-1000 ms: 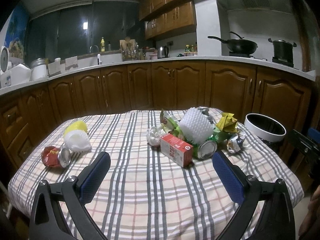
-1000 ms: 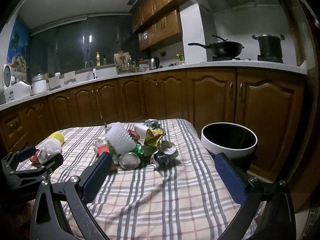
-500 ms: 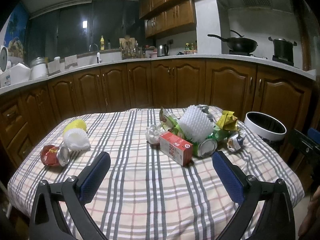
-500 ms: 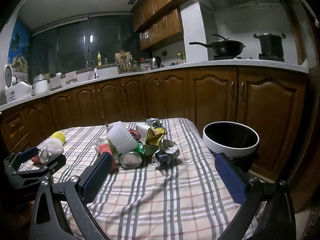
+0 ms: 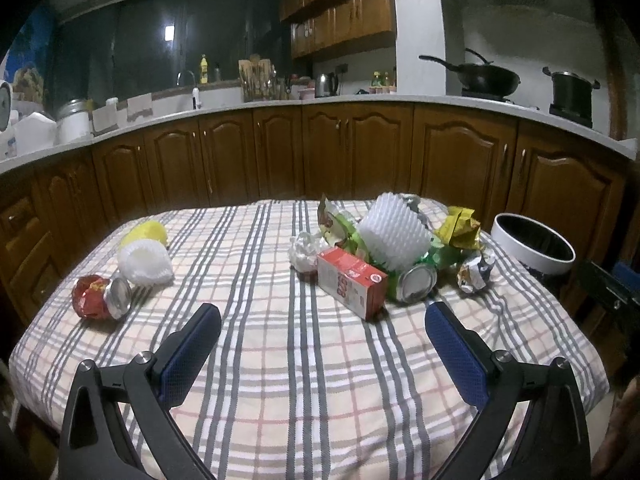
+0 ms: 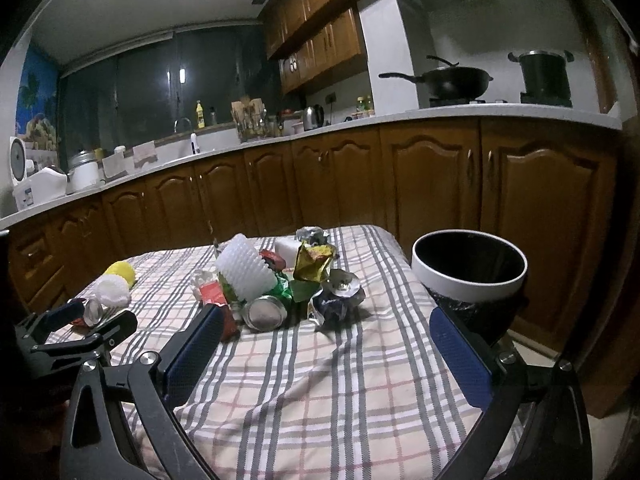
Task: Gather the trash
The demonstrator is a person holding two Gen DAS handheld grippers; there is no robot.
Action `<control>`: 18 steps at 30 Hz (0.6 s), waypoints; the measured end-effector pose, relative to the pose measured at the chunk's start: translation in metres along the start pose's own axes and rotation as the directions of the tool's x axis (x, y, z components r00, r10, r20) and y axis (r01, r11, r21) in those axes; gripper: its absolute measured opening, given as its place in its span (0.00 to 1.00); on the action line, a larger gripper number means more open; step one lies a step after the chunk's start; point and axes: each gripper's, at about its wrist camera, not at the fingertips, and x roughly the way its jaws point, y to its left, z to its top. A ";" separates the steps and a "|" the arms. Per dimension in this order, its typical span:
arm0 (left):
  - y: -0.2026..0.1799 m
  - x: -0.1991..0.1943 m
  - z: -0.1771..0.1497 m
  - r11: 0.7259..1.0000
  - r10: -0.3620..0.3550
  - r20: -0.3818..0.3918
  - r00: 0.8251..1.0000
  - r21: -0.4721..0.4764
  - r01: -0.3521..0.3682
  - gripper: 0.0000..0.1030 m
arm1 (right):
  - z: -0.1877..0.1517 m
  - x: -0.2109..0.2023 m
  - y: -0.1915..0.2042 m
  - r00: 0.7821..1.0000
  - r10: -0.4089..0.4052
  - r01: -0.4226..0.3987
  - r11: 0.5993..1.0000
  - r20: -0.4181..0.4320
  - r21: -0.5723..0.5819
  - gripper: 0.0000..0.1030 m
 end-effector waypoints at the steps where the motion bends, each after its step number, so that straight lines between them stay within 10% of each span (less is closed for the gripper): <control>1: 0.000 0.003 0.001 1.000 -0.002 -0.008 1.000 0.000 0.002 0.99 | -0.001 0.003 0.000 1.000 0.003 -0.003 1.000 -0.009 0.002 1.00; 18: -0.002 0.105 0.036 0.999 -0.016 -0.148 0.989 -0.048 0.009 0.99 | 0.001 0.094 -0.024 0.977 0.082 -0.071 0.995 -0.195 0.064 0.97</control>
